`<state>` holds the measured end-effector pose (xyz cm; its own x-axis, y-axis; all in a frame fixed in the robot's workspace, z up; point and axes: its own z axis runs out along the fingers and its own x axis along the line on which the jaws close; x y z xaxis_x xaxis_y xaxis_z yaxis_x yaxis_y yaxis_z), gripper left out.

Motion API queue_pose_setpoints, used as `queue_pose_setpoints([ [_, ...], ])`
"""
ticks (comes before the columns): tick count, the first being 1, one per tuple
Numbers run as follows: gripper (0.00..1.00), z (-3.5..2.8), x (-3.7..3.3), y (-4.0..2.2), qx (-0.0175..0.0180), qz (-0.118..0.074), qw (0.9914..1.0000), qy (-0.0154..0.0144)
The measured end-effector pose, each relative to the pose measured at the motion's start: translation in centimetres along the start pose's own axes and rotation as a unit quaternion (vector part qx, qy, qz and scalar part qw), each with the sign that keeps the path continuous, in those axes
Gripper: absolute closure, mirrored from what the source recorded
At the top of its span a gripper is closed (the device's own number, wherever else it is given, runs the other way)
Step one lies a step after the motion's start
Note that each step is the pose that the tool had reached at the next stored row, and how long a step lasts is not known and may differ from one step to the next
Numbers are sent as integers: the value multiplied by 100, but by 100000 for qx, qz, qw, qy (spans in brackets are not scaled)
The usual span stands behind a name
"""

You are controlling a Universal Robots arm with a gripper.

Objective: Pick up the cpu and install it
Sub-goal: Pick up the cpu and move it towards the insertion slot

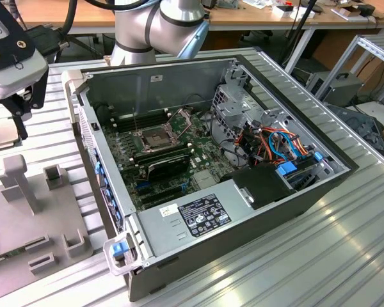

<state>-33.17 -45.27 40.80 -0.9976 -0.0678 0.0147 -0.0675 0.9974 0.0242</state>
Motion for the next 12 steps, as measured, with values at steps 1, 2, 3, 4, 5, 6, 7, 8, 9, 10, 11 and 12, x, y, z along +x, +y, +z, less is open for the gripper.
queue_pose_setpoints([
  [1,45,0,-11,-1,2,-1,100000,2],
  [2,45,0,-36,-2,-1,2,100000,-2],
  [3,45,0,-48,-3,0,0,100000,-4],
  [4,45,-1,-58,-4,4,0,100000,4],
  [5,45,-1,-77,-5,3,3,100000,3],
  [6,45,-2,-87,-6,10,2,100000,-2],
  [7,45,-2,-100,-7,8,5,100000,-2],
  [8,45,-2,-110,-7,3,1,100000,2],
  [9,45,-2,-122,-8,3,2,100000,1],
  [10,45,-3,-143,-10,1,0,100000,3],
  [11,45,-3,-168,-11,1,2,100000,0],
  [12,45,-3,-183,-12,3,3,100000,-1],
])
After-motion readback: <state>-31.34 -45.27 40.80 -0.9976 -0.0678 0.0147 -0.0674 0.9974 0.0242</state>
